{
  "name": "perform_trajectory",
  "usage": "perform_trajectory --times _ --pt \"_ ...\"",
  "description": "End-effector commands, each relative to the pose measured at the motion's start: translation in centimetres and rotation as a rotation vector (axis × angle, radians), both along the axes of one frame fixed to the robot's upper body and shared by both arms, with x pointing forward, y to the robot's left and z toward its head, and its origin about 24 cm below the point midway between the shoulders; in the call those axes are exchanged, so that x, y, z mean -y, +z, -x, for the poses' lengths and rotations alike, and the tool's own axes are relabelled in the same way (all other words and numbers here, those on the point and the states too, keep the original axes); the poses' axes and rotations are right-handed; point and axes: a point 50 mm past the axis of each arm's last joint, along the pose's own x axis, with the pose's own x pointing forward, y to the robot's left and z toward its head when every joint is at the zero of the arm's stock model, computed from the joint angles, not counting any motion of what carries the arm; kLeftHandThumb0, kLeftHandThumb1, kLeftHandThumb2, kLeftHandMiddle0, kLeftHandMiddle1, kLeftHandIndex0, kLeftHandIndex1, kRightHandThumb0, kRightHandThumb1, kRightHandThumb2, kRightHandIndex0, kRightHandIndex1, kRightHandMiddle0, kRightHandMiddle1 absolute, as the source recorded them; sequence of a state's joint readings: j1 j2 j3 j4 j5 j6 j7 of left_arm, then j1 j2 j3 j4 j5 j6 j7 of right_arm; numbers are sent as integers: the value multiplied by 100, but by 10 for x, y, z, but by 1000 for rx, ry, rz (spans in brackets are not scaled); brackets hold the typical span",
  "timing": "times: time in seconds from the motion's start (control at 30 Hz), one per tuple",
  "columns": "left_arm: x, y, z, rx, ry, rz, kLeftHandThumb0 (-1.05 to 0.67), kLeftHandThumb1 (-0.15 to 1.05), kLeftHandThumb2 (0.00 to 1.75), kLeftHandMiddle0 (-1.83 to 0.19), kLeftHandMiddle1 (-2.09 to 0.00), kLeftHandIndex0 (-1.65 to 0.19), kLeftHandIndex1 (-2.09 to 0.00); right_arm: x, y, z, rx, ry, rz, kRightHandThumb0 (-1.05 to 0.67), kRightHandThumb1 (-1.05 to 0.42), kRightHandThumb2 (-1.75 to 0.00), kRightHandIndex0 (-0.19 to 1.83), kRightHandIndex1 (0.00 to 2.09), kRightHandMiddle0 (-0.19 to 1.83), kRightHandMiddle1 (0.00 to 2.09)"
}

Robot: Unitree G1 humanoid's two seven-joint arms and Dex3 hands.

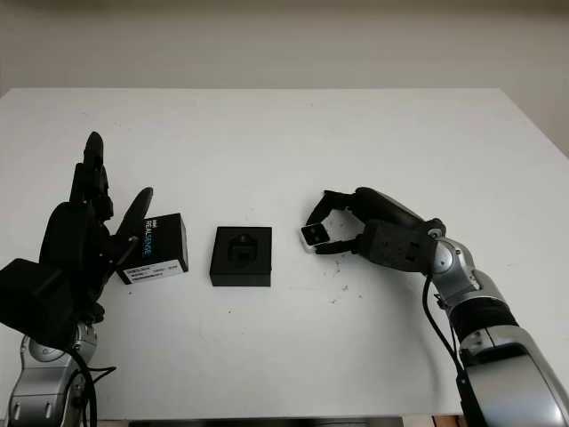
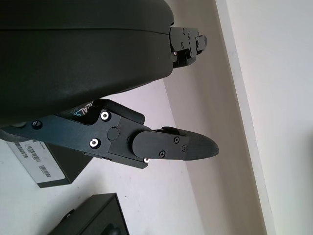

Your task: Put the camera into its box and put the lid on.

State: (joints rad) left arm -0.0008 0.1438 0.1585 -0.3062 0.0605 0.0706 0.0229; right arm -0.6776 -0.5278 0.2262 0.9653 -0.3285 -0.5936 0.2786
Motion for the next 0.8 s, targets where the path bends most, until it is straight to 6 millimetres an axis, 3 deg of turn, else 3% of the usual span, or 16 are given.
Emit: perform_trajectory --times 0.0,0.43,0.77 --pt "0 1 1 4 4 2 -53 105 27 9 -6 7 -6 -5 -9 4 -11 8 -26 -44 -93 -6 31 6 48 125" --pt "0 1 2 1 2 -1 -53 105 28 10 -5 8 -5 -18 0 9 -43 -107 -364 -44 -95 -5 21 4 32 159" --pt "-1 1 2 3 4 0 -54 105 27 10 -5 8 -5 -27 8 21 -25 -115 -458 -46 -94 -5 24 6 33 167"
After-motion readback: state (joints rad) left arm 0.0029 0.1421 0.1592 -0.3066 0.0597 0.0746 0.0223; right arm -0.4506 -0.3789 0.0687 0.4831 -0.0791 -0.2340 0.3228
